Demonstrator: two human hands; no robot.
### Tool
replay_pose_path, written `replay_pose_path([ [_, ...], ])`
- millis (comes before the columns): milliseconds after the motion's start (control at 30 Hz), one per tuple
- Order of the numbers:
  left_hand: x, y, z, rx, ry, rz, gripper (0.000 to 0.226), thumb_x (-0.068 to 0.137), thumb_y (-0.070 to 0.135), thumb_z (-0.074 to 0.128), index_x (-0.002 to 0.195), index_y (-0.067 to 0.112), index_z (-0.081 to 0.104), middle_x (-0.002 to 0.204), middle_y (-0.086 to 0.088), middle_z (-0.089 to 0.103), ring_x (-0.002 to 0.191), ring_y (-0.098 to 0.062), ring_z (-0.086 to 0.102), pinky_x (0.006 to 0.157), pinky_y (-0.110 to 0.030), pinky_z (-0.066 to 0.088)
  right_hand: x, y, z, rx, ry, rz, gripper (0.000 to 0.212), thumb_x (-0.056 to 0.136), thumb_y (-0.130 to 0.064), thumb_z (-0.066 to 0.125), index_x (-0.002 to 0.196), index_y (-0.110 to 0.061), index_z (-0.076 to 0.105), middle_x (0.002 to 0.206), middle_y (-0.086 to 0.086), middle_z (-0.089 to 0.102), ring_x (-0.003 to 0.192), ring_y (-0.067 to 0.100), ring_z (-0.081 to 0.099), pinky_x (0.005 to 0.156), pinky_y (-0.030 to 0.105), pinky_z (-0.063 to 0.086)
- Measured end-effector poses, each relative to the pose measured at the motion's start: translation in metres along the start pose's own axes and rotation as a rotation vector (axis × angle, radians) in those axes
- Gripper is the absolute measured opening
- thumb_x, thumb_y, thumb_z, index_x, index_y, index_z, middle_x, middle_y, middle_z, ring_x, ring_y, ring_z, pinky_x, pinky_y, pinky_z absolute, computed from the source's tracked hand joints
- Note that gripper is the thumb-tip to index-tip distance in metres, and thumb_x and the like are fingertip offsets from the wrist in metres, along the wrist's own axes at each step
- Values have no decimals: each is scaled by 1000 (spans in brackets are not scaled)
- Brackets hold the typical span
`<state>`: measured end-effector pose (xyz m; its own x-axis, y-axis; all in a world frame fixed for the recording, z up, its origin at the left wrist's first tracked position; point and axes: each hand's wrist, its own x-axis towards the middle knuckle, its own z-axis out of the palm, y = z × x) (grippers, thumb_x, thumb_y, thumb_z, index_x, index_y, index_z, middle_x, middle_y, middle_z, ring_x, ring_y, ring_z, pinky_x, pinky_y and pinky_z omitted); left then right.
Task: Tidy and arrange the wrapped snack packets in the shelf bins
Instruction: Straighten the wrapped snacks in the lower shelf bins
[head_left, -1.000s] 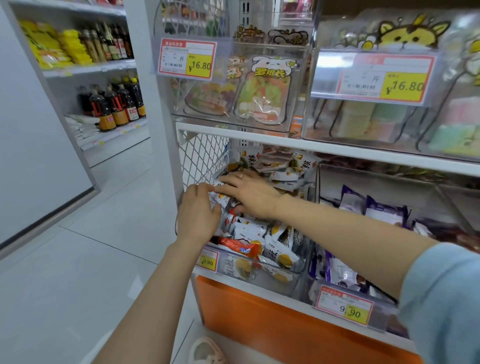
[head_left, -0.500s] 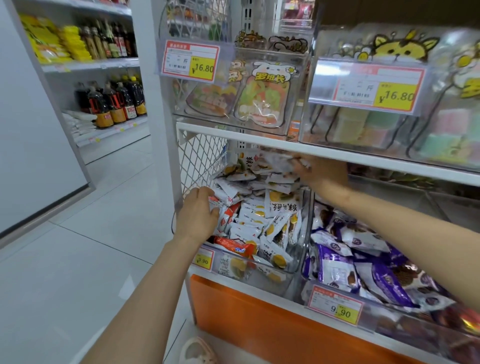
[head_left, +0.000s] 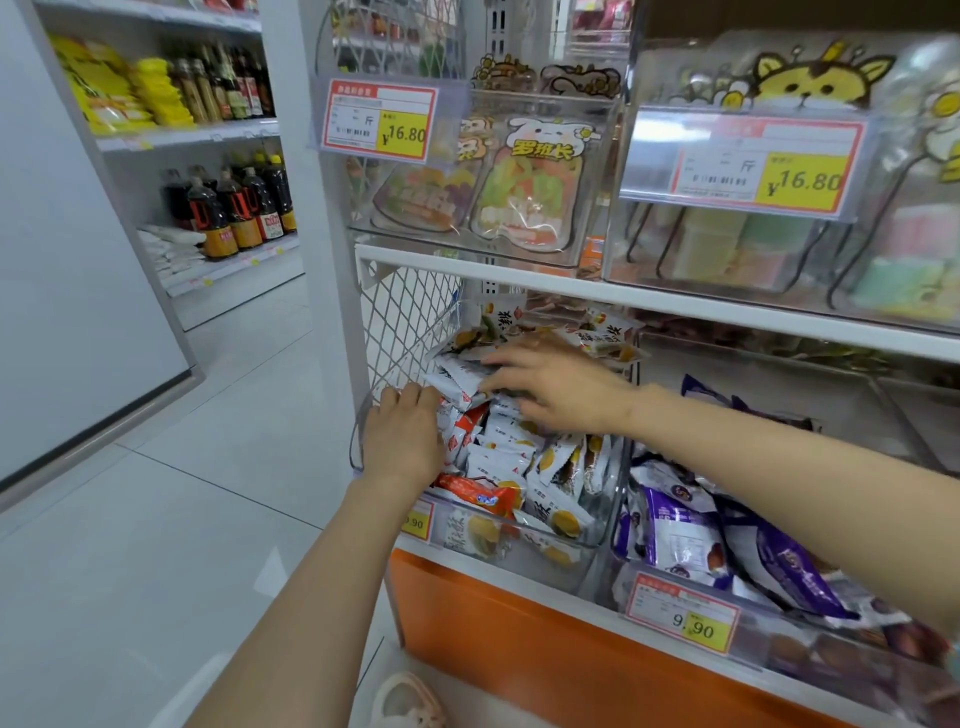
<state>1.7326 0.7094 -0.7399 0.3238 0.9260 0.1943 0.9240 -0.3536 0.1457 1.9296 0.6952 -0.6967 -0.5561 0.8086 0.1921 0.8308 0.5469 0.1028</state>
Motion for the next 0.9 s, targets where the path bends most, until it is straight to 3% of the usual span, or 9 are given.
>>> replay_pose_path([
  [100, -3, 0, -3, 57, 18, -4, 50, 92, 24, 50, 139, 18, 34, 137, -2, 39, 126, -25, 33, 98, -33, 32, 29, -10, 19, -173, -173, -62, 54, 94, -20, 49, 145, -26, 33, 158, 0, 14, 144, 22, 11, 114, 38, 18],
  [167, -4, 0, -4, 79, 37, -11, 49, 92, 24, 50, 138, 18, 35, 136, -3, 38, 126, -26, 34, 99, -33, 32, 45, -10, 29, -263, -215, -44, 56, 95, -26, 51, 147, -30, 29, 158, 0, 11, 144, 23, 9, 116, 44, 16],
  [300, -4, -2, -6, 98, 62, -31, 47, 89, 20, 54, 134, 15, 42, 134, -6, 37, 123, -26, 35, 96, -31, 33, 61, -3, 35, -360, -147, -40, 49, 90, -34, 56, 136, -23, 44, 154, 2, 26, 138, 28, 26, 112, 47, 20],
  [500, -3, -8, -5, 53, 106, -36, 42, 87, 13, 54, 129, 13, 48, 132, -5, 42, 121, -26, 35, 91, -31, 35, 45, 34, 26, -227, 5, 67, 33, 90, -36, 51, 120, -23, 58, 141, 2, 48, 132, 29, 39, 111, 44, 27],
  [633, -2, -10, -5, 73, 103, -41, 39, 86, 13, 53, 125, 14, 48, 128, -4, 50, 119, -27, 39, 90, -32, 35, 33, 48, 21, -342, 2, 45, 26, 80, -26, 72, 103, -14, 70, 129, 11, 59, 119, 34, 55, 101, 50, 38],
  [733, -2, -9, -6, 52, 130, -68, 40, 83, 8, 56, 122, 14, 49, 124, -5, 53, 115, -29, 43, 87, -32, 36, 32, 41, 22, -435, -6, 44, 26, 71, -23, 79, 94, -14, 70, 126, 14, 61, 116, 35, 56, 101, 47, 40],
  [833, -4, -7, -12, 4, 189, -63, 36, 82, 3, 57, 115, 14, 58, 117, -6, 58, 110, -29, 46, 80, -31, 34, 36, 26, 21, -481, -9, 73, 31, 87, -10, 56, 118, -7, 60, 142, 14, 44, 131, 34, 37, 112, 43, 25],
  [900, -7, -7, -19, -49, 254, -60, 31, 82, 4, 59, 112, 13, 61, 112, -7, 60, 109, -30, 47, 75, -32, 32, 37, 17, 20, -441, -49, 33, 37, 90, -7, 39, 124, -6, 55, 140, 13, 44, 131, 33, 32, 111, 43, 24],
])
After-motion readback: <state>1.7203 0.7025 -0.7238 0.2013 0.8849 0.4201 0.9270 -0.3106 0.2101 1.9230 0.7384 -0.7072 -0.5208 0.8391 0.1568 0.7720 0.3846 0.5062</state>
